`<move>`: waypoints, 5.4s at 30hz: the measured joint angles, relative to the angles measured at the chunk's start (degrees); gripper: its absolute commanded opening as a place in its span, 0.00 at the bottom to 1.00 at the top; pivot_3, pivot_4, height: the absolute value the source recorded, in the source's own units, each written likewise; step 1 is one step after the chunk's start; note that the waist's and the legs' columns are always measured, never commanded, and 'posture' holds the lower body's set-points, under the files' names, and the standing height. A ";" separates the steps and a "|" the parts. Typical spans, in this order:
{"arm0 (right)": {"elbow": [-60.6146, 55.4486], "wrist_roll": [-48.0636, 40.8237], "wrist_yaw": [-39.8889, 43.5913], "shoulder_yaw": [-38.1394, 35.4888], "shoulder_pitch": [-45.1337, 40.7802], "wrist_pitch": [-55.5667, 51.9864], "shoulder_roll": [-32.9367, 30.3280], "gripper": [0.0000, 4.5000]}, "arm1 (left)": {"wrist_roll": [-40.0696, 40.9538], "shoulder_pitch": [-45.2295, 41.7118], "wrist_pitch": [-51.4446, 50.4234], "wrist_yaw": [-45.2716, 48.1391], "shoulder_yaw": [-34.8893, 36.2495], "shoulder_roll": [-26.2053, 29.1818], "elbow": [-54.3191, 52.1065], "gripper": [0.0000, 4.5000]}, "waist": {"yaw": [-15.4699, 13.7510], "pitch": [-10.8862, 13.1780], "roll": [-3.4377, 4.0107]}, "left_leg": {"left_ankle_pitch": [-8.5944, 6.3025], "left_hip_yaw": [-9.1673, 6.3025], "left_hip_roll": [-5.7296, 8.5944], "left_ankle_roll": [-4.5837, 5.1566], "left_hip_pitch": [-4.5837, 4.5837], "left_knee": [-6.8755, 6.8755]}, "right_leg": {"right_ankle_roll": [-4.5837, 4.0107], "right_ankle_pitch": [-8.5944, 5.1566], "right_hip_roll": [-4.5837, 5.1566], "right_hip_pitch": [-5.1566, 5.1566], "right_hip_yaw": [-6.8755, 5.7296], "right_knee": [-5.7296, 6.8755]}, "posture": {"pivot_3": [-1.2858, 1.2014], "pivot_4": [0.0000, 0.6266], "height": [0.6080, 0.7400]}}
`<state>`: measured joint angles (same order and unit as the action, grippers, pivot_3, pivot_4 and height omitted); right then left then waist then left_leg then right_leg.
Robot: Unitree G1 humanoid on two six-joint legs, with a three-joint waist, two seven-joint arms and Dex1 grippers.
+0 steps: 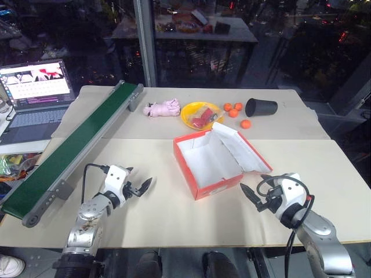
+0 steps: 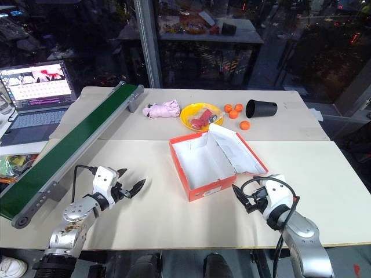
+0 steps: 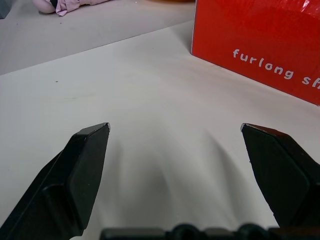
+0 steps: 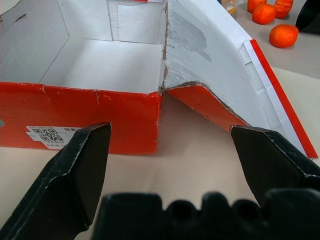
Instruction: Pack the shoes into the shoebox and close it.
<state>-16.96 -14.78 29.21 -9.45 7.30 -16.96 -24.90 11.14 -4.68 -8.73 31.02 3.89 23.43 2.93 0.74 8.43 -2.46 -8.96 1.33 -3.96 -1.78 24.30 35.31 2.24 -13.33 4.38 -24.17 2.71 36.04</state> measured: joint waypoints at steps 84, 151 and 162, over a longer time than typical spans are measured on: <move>6.05 -8.99 9.35 19.83 -40.86 -22.47 7.63 0.99 | 4.86 -28.69 9.92 6.88 20.55 24.04 55.29 1.00 | 0.08 0.20 -0.07 | 0.18 -0.09 -0.16 0.29 0.37 -0.14 | 0.02 0.36 -0.15 -0.33 -0.29 0.04 | 0.52 0.24 1.00; 11.55 -44.90 -27.08 -15.92 -54.33 -30.84 19.45 0.79 | 23.09 -40.21 -28.89 2.61 1.16 -10.75 -2.48 0.49 | 0.60 0.49 0.16 | 0.28 -0.21 -0.14 0.25 0.88 0.46 | 0.28 0.51 -0.10 -0.25 -0.37 0.08 | 0.52 0.24 1.00; 14.20 -44.21 -28.16 -14.74 -55.72 -29.12 16.94 0.10 | 25.22 -40.12 -29.40 2.07 2.50 -10.74 -3.44 0.90 | 0.56 0.59 0.28 | 0.28 -0.22 -0.14 0.25 0.91 0.49 | 0.29 0.51 -0.10 -0.26 -0.36 0.06 | 0.52 0.24 1.00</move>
<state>-2.77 -58.99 1.05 -24.19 -48.42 -46.08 -7.96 36.36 -44.80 -38.13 33.10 6.38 12.69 -0.51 1.30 9.02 -2.18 -8.67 1.11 -4.10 -1.53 25.22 35.80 2.53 -12.82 4.28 -24.43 2.35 36.10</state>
